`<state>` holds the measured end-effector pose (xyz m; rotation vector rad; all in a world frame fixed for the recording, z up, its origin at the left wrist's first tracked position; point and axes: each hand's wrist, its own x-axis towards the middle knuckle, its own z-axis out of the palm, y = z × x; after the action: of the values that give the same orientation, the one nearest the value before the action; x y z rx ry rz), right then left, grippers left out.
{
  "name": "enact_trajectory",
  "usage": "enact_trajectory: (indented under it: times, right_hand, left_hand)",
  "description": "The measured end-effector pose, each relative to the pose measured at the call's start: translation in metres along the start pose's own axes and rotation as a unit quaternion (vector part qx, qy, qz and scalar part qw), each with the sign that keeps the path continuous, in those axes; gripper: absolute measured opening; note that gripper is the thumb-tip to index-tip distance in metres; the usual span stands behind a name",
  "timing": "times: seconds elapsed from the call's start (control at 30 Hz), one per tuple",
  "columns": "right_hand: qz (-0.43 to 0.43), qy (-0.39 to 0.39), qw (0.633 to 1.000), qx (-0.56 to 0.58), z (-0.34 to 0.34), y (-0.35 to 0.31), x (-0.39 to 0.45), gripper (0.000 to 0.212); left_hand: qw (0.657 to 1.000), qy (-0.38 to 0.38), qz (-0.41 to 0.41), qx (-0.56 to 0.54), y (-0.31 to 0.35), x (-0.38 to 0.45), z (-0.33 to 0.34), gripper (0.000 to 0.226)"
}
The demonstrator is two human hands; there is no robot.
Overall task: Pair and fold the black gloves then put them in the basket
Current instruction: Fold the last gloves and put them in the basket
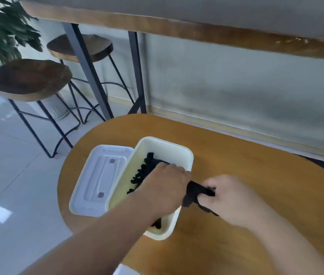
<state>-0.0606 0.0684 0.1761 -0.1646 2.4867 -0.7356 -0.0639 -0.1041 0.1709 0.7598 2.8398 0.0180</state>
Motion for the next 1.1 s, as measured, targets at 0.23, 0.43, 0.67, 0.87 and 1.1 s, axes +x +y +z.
enact_trajectory:
  times: [0.23,0.43,0.67,0.87,1.1]
  right_hand:
    - [-0.046,-0.135,0.988,-0.061,0.086,-0.060,0.072,0.039]
    - [0.059,-0.237,0.966,-0.090,0.140,-0.059,0.109,0.037]
    - [0.074,-0.244,0.954,-0.158,0.177,-0.048,0.128,0.027]
    - [0.064,-0.202,0.959,-0.189,0.192,-0.045,0.133,0.029]
    - [0.073,-0.165,0.967,-0.183,0.200,-0.041,0.134,0.026]
  left_hand:
    - [0.977,-0.194,-0.089,0.003,-0.077,-0.023,0.043,0.023]
    - [0.945,-0.303,-0.121,-0.035,-0.084,-0.016,0.097,0.024]
    - [0.917,-0.350,-0.181,-0.068,-0.084,-0.007,0.143,0.017]
    - [0.920,-0.329,-0.202,-0.070,-0.085,-0.006,0.162,0.025]
    - [0.918,-0.321,-0.224,-0.057,-0.079,-0.004,0.165,0.025]
